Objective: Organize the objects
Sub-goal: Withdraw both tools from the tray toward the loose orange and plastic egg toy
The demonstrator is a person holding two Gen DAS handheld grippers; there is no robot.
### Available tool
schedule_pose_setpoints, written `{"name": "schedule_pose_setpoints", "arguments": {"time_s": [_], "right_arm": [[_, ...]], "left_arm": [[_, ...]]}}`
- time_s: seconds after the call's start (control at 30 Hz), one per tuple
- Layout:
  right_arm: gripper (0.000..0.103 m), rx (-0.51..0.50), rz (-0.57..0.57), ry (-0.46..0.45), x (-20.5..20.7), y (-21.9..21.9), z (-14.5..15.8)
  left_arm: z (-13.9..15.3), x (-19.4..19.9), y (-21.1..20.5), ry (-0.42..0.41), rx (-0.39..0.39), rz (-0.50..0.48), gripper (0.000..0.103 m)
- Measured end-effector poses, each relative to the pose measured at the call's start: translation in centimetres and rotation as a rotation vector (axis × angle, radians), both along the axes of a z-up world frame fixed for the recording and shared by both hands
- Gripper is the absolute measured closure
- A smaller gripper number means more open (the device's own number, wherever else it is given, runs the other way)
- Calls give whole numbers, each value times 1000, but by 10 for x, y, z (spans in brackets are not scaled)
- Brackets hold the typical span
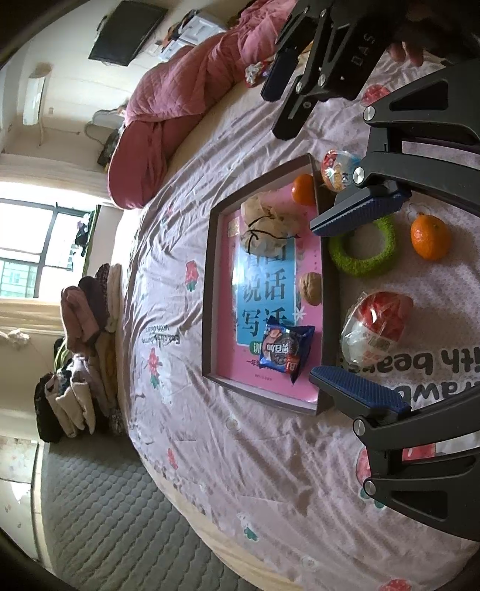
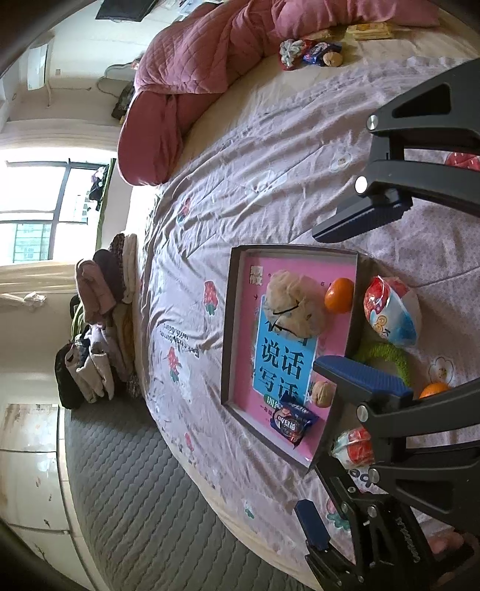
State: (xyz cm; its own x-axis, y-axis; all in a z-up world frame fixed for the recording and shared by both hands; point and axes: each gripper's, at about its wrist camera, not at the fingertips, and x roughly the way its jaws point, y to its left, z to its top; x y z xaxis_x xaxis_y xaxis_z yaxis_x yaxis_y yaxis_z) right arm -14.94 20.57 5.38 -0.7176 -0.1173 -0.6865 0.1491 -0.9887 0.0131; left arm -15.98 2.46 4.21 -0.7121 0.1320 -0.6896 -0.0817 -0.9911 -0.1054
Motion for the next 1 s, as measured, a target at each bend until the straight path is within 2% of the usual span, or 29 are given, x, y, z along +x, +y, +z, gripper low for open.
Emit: {"name": "schedule_pose_setpoints", "arguments": {"time_s": [0.37,1.0], "right_arm": [[40,4,-12,-49,-2,2,-23],[40,10,-22,-82,-1,4,-41]], "left_arm": [[-19,7,7,-28,-17,-29,29],[-38,16,18,-68,-13,-56,29]]}}
